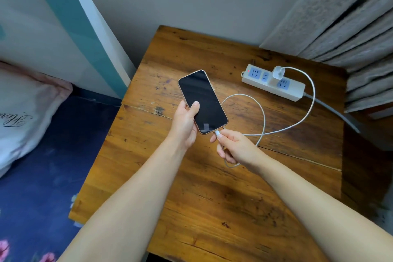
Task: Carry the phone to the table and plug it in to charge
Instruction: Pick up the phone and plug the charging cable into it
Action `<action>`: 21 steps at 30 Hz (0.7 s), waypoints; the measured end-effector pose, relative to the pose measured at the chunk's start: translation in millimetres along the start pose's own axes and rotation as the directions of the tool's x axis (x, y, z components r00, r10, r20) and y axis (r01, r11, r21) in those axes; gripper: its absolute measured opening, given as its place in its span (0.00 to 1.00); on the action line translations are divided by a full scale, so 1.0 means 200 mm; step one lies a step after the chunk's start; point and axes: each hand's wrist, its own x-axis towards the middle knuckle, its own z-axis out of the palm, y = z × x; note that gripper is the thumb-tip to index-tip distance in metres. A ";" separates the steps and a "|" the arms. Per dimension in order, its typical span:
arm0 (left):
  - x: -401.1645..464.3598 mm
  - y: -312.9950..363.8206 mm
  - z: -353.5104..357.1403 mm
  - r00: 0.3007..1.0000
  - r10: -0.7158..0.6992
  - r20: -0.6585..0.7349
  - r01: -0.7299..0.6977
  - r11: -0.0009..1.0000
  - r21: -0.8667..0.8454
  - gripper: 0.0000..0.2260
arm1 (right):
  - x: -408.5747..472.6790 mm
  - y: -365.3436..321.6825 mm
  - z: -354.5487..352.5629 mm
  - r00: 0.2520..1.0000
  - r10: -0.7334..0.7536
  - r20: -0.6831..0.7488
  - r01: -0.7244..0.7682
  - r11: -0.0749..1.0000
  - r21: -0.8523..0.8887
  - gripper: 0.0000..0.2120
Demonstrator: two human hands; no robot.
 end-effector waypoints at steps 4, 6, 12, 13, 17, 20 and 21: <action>-0.02 0.02 -0.02 0.998 0.034 0.061 -0.036 0.998 0.044 0.07 | -0.01 0.01 0.04 1.000 0.004 0.000 -0.004 0.999 0.040 0.13; -0.02 0.03 -0.03 0.996 0.025 0.089 -0.030 0.998 0.053 0.09 | 0.01 -0.01 0.03 0.998 0.051 0.035 -0.052 0.998 0.037 0.12; -0.04 0.05 -0.10 0.994 -0.014 0.107 0.014 1.000 -0.001 0.13 | 0.07 -0.08 -0.10 0.979 0.202 0.040 -0.202 0.979 -0.009 0.10; -0.04 0.06 -0.11 0.994 -0.017 0.110 0.017 1.000 -0.003 0.14 | 0.08 -0.09 -0.12 0.983 0.185 0.008 -0.185 0.980 0.073 0.11; -0.06 0.07 -0.15 0.989 -0.053 0.136 0.053 0.999 0.006 0.15 | 0.10 -0.09 -0.12 0.995 0.088 -0.049 -0.071 0.958 0.279 0.12; -0.07 0.06 -0.15 0.986 -0.121 0.114 0.123 0.992 -0.008 0.21 | 0.12 -0.09 -0.06 0.997 0.046 -0.063 -0.027 0.962 0.273 0.14; -0.07 0.06 -0.16 0.985 -0.140 0.101 0.143 0.990 -0.019 0.22 | 0.13 -0.09 -0.05 0.996 0.040 -0.075 -0.018 0.961 0.275 0.13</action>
